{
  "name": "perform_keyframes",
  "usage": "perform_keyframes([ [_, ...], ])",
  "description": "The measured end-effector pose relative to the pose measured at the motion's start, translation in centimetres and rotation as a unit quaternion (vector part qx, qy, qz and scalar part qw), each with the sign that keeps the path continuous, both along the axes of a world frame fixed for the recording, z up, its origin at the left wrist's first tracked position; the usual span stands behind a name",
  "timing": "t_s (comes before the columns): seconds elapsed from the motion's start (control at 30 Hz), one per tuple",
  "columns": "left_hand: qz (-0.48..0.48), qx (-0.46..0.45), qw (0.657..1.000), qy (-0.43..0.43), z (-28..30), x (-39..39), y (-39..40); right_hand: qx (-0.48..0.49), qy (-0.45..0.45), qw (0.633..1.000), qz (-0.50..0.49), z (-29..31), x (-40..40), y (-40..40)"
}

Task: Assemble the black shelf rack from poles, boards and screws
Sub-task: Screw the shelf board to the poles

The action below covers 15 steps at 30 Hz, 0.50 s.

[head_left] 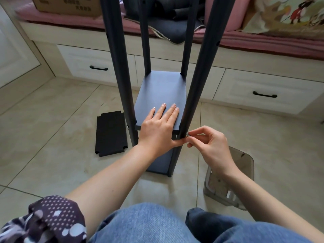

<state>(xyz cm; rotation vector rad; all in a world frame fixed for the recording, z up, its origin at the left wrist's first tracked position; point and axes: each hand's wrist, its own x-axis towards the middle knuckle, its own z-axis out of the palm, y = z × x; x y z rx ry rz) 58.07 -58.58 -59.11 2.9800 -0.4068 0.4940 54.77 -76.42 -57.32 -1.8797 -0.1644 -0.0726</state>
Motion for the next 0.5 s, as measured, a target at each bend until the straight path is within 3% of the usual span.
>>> perform_keyframes([
  [0.17,-0.008,0.022,1.000,0.005,-0.2,0.1,0.3,-0.023,0.003,1.000,0.016,-0.1,0.7,-0.1],
  [0.27,-0.018,0.023,1.000,0.008,-0.1,0.1,0.4,-0.089,-0.016,0.996,0.023,0.2,1.3,-0.7],
  [0.37,-0.023,0.026,0.999,0.026,0.1,0.0,0.3,-0.166,-0.047,0.982,0.075,1.1,2.3,-0.9],
  [0.5,-0.032,0.044,0.997,0.046,0.8,-0.2,0.6,-0.143,-0.003,0.975,0.168,2.4,3.9,-1.2],
])
